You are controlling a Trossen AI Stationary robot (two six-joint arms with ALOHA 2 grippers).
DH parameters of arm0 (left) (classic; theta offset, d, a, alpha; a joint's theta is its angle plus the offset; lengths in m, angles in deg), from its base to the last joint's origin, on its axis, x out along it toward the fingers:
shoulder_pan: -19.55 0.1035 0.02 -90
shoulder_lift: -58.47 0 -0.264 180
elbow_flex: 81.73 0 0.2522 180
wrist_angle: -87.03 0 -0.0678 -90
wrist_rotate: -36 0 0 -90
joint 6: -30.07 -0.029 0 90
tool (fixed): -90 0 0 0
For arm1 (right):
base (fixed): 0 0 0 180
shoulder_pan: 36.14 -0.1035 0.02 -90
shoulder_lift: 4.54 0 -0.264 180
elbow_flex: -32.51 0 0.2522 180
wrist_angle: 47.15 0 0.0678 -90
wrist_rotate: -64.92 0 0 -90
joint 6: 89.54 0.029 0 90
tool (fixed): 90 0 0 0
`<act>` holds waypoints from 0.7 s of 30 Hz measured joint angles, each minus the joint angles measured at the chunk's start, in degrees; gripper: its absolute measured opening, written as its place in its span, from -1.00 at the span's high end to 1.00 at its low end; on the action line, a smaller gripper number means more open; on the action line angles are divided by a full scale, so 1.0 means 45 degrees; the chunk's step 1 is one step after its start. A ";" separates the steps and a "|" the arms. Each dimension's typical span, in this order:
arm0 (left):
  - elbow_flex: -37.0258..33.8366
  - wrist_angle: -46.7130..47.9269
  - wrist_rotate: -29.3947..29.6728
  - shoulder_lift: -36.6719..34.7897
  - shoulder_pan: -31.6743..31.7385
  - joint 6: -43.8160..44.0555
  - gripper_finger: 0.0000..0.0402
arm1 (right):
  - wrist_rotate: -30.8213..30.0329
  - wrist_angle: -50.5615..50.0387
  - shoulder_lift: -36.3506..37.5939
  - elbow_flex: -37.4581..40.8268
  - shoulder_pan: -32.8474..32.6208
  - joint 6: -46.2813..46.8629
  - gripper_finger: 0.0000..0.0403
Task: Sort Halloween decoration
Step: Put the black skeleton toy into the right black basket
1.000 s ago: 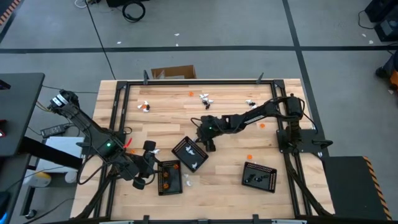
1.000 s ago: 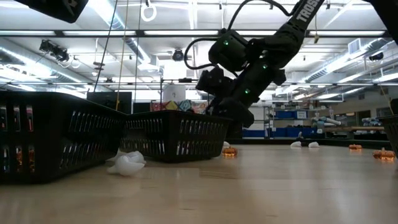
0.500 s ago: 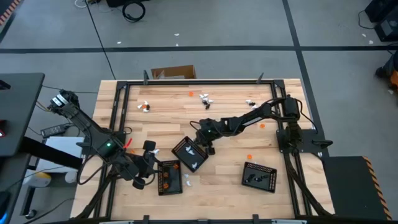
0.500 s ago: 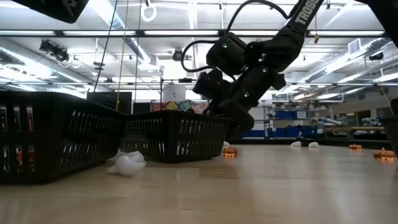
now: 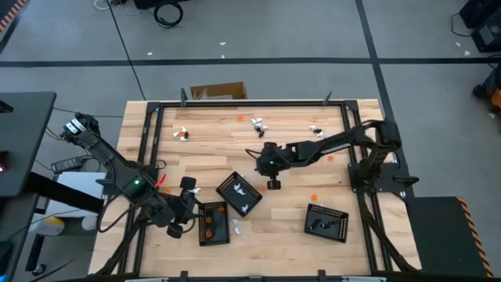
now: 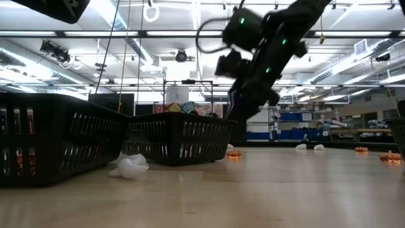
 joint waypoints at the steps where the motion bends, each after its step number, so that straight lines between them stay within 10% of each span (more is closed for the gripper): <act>1: -0.0002 -0.0002 0.0022 -0.0001 -0.0003 -0.0004 0.23 | -0.0122 -0.0299 0.0312 0.0000 -0.0161 0.0164 0.79; 11: 0.0003 -0.0081 0.0139 -0.0002 0.0002 -0.0376 0.23 | 0.0393 -0.3796 0.3259 -0.0010 -0.2726 0.4022 0.80; 21: 0.0000 -0.0333 0.0562 0.0000 0.0049 -0.0718 0.23 | 0.3201 -0.7388 0.4608 -0.0029 -0.5990 1.2066 0.74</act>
